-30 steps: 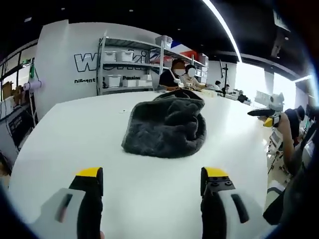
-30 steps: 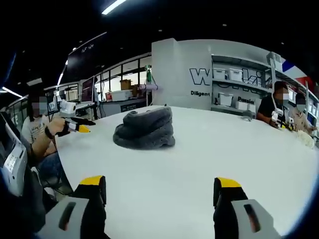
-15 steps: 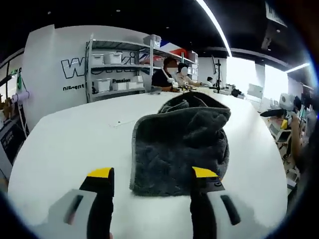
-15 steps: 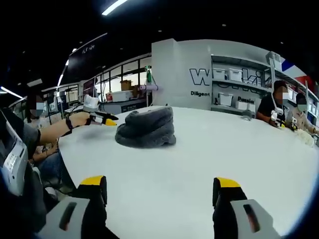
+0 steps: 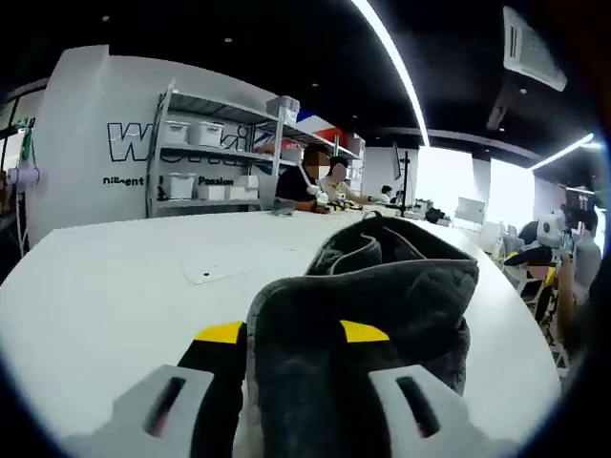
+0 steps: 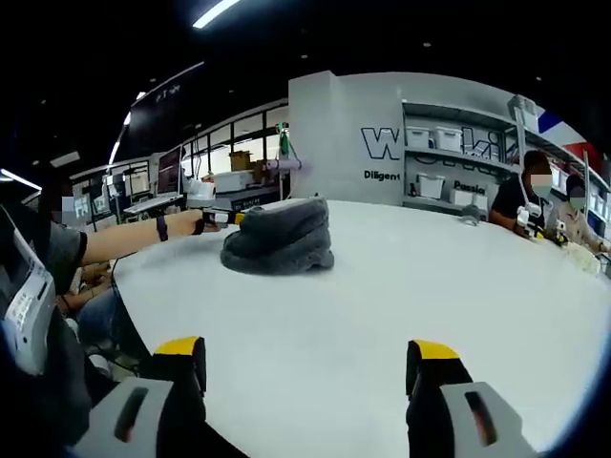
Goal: Fold the towel on the table until its edges align and the towel forms a compact rectangular stack.
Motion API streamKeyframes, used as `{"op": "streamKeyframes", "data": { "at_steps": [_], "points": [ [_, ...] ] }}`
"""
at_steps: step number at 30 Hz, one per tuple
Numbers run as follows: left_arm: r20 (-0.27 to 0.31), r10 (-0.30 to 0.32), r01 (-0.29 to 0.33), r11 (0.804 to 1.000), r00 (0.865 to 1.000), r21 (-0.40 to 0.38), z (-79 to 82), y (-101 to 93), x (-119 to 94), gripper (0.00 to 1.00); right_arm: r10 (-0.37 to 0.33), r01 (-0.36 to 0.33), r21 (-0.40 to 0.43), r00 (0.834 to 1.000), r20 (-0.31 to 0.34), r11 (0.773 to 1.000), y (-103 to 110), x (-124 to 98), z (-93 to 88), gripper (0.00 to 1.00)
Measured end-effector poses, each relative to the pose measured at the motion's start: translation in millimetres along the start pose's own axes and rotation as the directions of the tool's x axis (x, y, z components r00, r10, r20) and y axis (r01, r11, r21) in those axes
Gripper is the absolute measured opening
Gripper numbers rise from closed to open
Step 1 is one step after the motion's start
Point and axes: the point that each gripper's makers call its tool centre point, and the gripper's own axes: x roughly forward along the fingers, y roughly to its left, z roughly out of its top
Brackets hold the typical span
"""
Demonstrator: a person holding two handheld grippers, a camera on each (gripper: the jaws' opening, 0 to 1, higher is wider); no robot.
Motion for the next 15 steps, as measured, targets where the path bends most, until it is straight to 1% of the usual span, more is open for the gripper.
{"op": "streamKeyframes", "data": {
  "at_steps": [2,4,6,8,9,10,12,13,15],
  "points": [
    [0.027,-0.011,0.011,1.0,1.0,-0.026,4.1,5.6,4.8,0.4,-0.005,0.005,0.006,1.0,0.001,1.0,-1.0,-1.1,-1.3,0.9],
    [0.049,-0.032,0.033,0.999,0.998,-0.027,7.4,8.1,8.3,0.4,-0.005,0.005,0.009,1.0,-0.003,1.0,-1.0,-1.7,-3.2,0.9],
    [0.061,-0.04,0.042,0.999,0.997,-0.028,9.5,13.7,11.1,0.42,-0.005,0.005,0.009,1.0,-0.009,1.0,-0.8,-2.7,-4.8,0.9],
    [0.088,-0.1,0.108,0.989,0.991,-0.099,11.8,9.2,13.3,0.45,-0.006,0.006,0.007,1.0,-0.014,1.0,-1.5,-4.1,-5.8,0.9],
    [0.085,-0.123,0.132,0.984,0.989,-0.119,10.7,9.1,13.8,0.45,-0.007,0.007,0.006,1.0,-0.015,1.0,-1.9,-4.6,-5.9,0.9],
    [0.086,-0.128,0.138,0.983,0.988,-0.12,10.6,9.2,14.0,0.45,-0.008,0.008,0.006,1.0,-0.016,1.0,-2.2,-4.9,-6.0,0.9],
    [0.073,-0.149,0.156,0.982,0.986,-0.104,5.1,8.2,15.3,0.43,-0.01,0.01,0.007,1.0,-0.016,1.0,-2.8,-5.2,-6.1,0.9],
    [0.055,-0.165,0.17,0.98,0.985,-0.106,0.4,6.0,15.9,0.42,-0.011,0.011,0.009,1.0,-0.014,1.0,-2.5,-4.8,-6.3,0.9],
    [0.042,-0.168,0.171,0.98,0.985,-0.105,-3.0,4.7,15.9,0.38,-0.009,0.009,0.012,1.0,-0.013,1.0,-2.5,-3.6,-6.8,0.9]
  ]
}}
